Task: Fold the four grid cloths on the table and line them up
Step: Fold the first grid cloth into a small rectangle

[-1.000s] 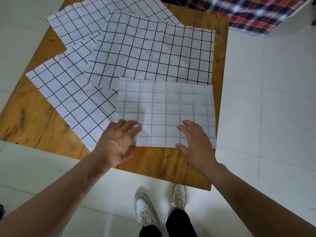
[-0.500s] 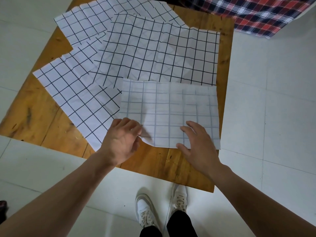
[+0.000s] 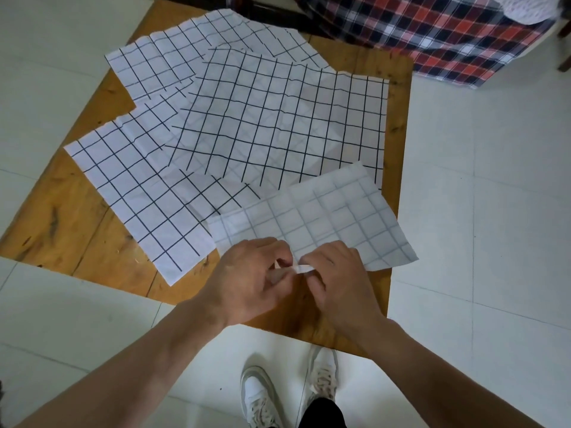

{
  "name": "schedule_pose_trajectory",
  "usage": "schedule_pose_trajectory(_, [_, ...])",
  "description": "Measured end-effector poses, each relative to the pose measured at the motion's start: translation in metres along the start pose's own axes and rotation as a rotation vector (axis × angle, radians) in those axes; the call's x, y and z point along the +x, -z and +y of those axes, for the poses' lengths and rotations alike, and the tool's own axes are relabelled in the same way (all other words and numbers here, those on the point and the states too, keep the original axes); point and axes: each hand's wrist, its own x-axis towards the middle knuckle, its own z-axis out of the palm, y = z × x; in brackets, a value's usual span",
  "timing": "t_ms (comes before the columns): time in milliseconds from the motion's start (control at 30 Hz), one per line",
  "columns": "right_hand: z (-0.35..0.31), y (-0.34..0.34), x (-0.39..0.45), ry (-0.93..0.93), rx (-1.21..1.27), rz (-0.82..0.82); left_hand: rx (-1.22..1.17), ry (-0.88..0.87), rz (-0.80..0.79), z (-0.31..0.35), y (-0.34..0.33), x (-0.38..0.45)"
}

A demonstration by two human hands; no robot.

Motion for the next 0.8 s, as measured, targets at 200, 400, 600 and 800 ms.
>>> schedule_pose_trajectory(200, [0.017, 0.016, 0.001, -0.055, 0.187, 0.011, -0.06, 0.101, -0.054, -0.023, 0.016, -0.003])
schedule_pose_trajectory(400, [0.02, 0.029, -0.004, -0.088, 0.252, 0.043, 0.115, 0.114, -0.024, -0.05, 0.016, 0.0])
schedule_pose_trajectory(600, [0.023, 0.022, 0.01, 0.104, 0.128, 0.054, 0.293, -0.064, 0.168, -0.044, 0.034, -0.001])
schedule_pose_trajectory(800, [0.006, 0.027, 0.039, 0.211, 0.113, 0.223, 0.451, -0.179, 0.269, -0.033, 0.066, -0.029])
